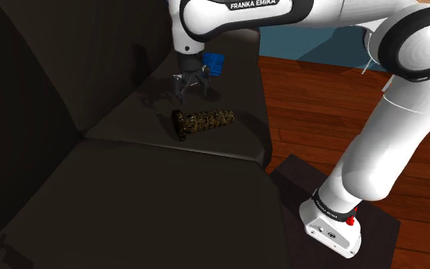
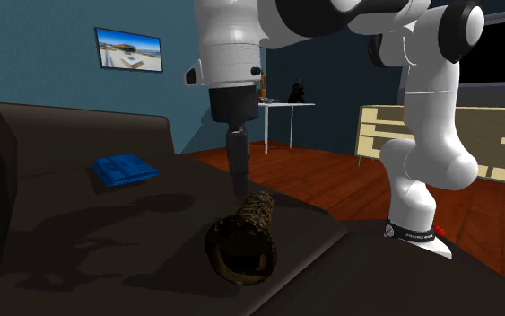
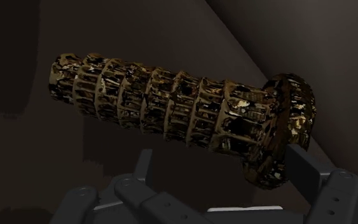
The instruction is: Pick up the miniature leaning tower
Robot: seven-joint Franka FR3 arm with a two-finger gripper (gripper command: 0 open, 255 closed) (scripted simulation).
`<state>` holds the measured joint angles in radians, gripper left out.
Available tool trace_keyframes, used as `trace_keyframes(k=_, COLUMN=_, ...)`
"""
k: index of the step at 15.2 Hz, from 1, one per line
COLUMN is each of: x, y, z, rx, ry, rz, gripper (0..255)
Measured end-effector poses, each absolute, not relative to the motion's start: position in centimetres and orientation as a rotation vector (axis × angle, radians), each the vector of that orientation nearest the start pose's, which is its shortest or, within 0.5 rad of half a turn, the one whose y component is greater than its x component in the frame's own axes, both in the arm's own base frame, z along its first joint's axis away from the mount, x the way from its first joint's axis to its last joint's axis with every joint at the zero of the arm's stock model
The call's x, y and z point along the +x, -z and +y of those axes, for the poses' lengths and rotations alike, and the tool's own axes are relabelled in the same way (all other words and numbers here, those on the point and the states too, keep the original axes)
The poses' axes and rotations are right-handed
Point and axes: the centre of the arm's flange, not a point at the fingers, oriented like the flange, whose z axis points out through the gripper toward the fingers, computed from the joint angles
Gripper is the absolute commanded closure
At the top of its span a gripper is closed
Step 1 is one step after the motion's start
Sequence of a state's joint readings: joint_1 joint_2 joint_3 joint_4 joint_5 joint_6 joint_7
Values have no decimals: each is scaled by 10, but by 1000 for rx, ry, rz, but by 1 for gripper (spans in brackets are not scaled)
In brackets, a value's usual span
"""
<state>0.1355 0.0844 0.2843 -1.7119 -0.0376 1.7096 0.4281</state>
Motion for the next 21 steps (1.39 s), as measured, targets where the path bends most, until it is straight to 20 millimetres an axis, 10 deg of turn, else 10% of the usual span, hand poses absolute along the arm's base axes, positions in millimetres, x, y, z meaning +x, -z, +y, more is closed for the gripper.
trace_keyframes(k=5, x=571, y=-513, z=273, rx=-3190, ry=-127, rz=-45, gripper=0)
trace_keyframes(k=13, x=577, y=-475, z=281, rx=-3190, ry=-129, rz=-48, gripper=0)
trace_keyframes(k=14, x=577, y=-474, z=280, rx=-3190, ry=-129, rz=-48, gripper=255)
trace_keyframes(k=21, x=577, y=-473, z=279, rx=-3190, ry=-127, rz=-48, gripper=255)
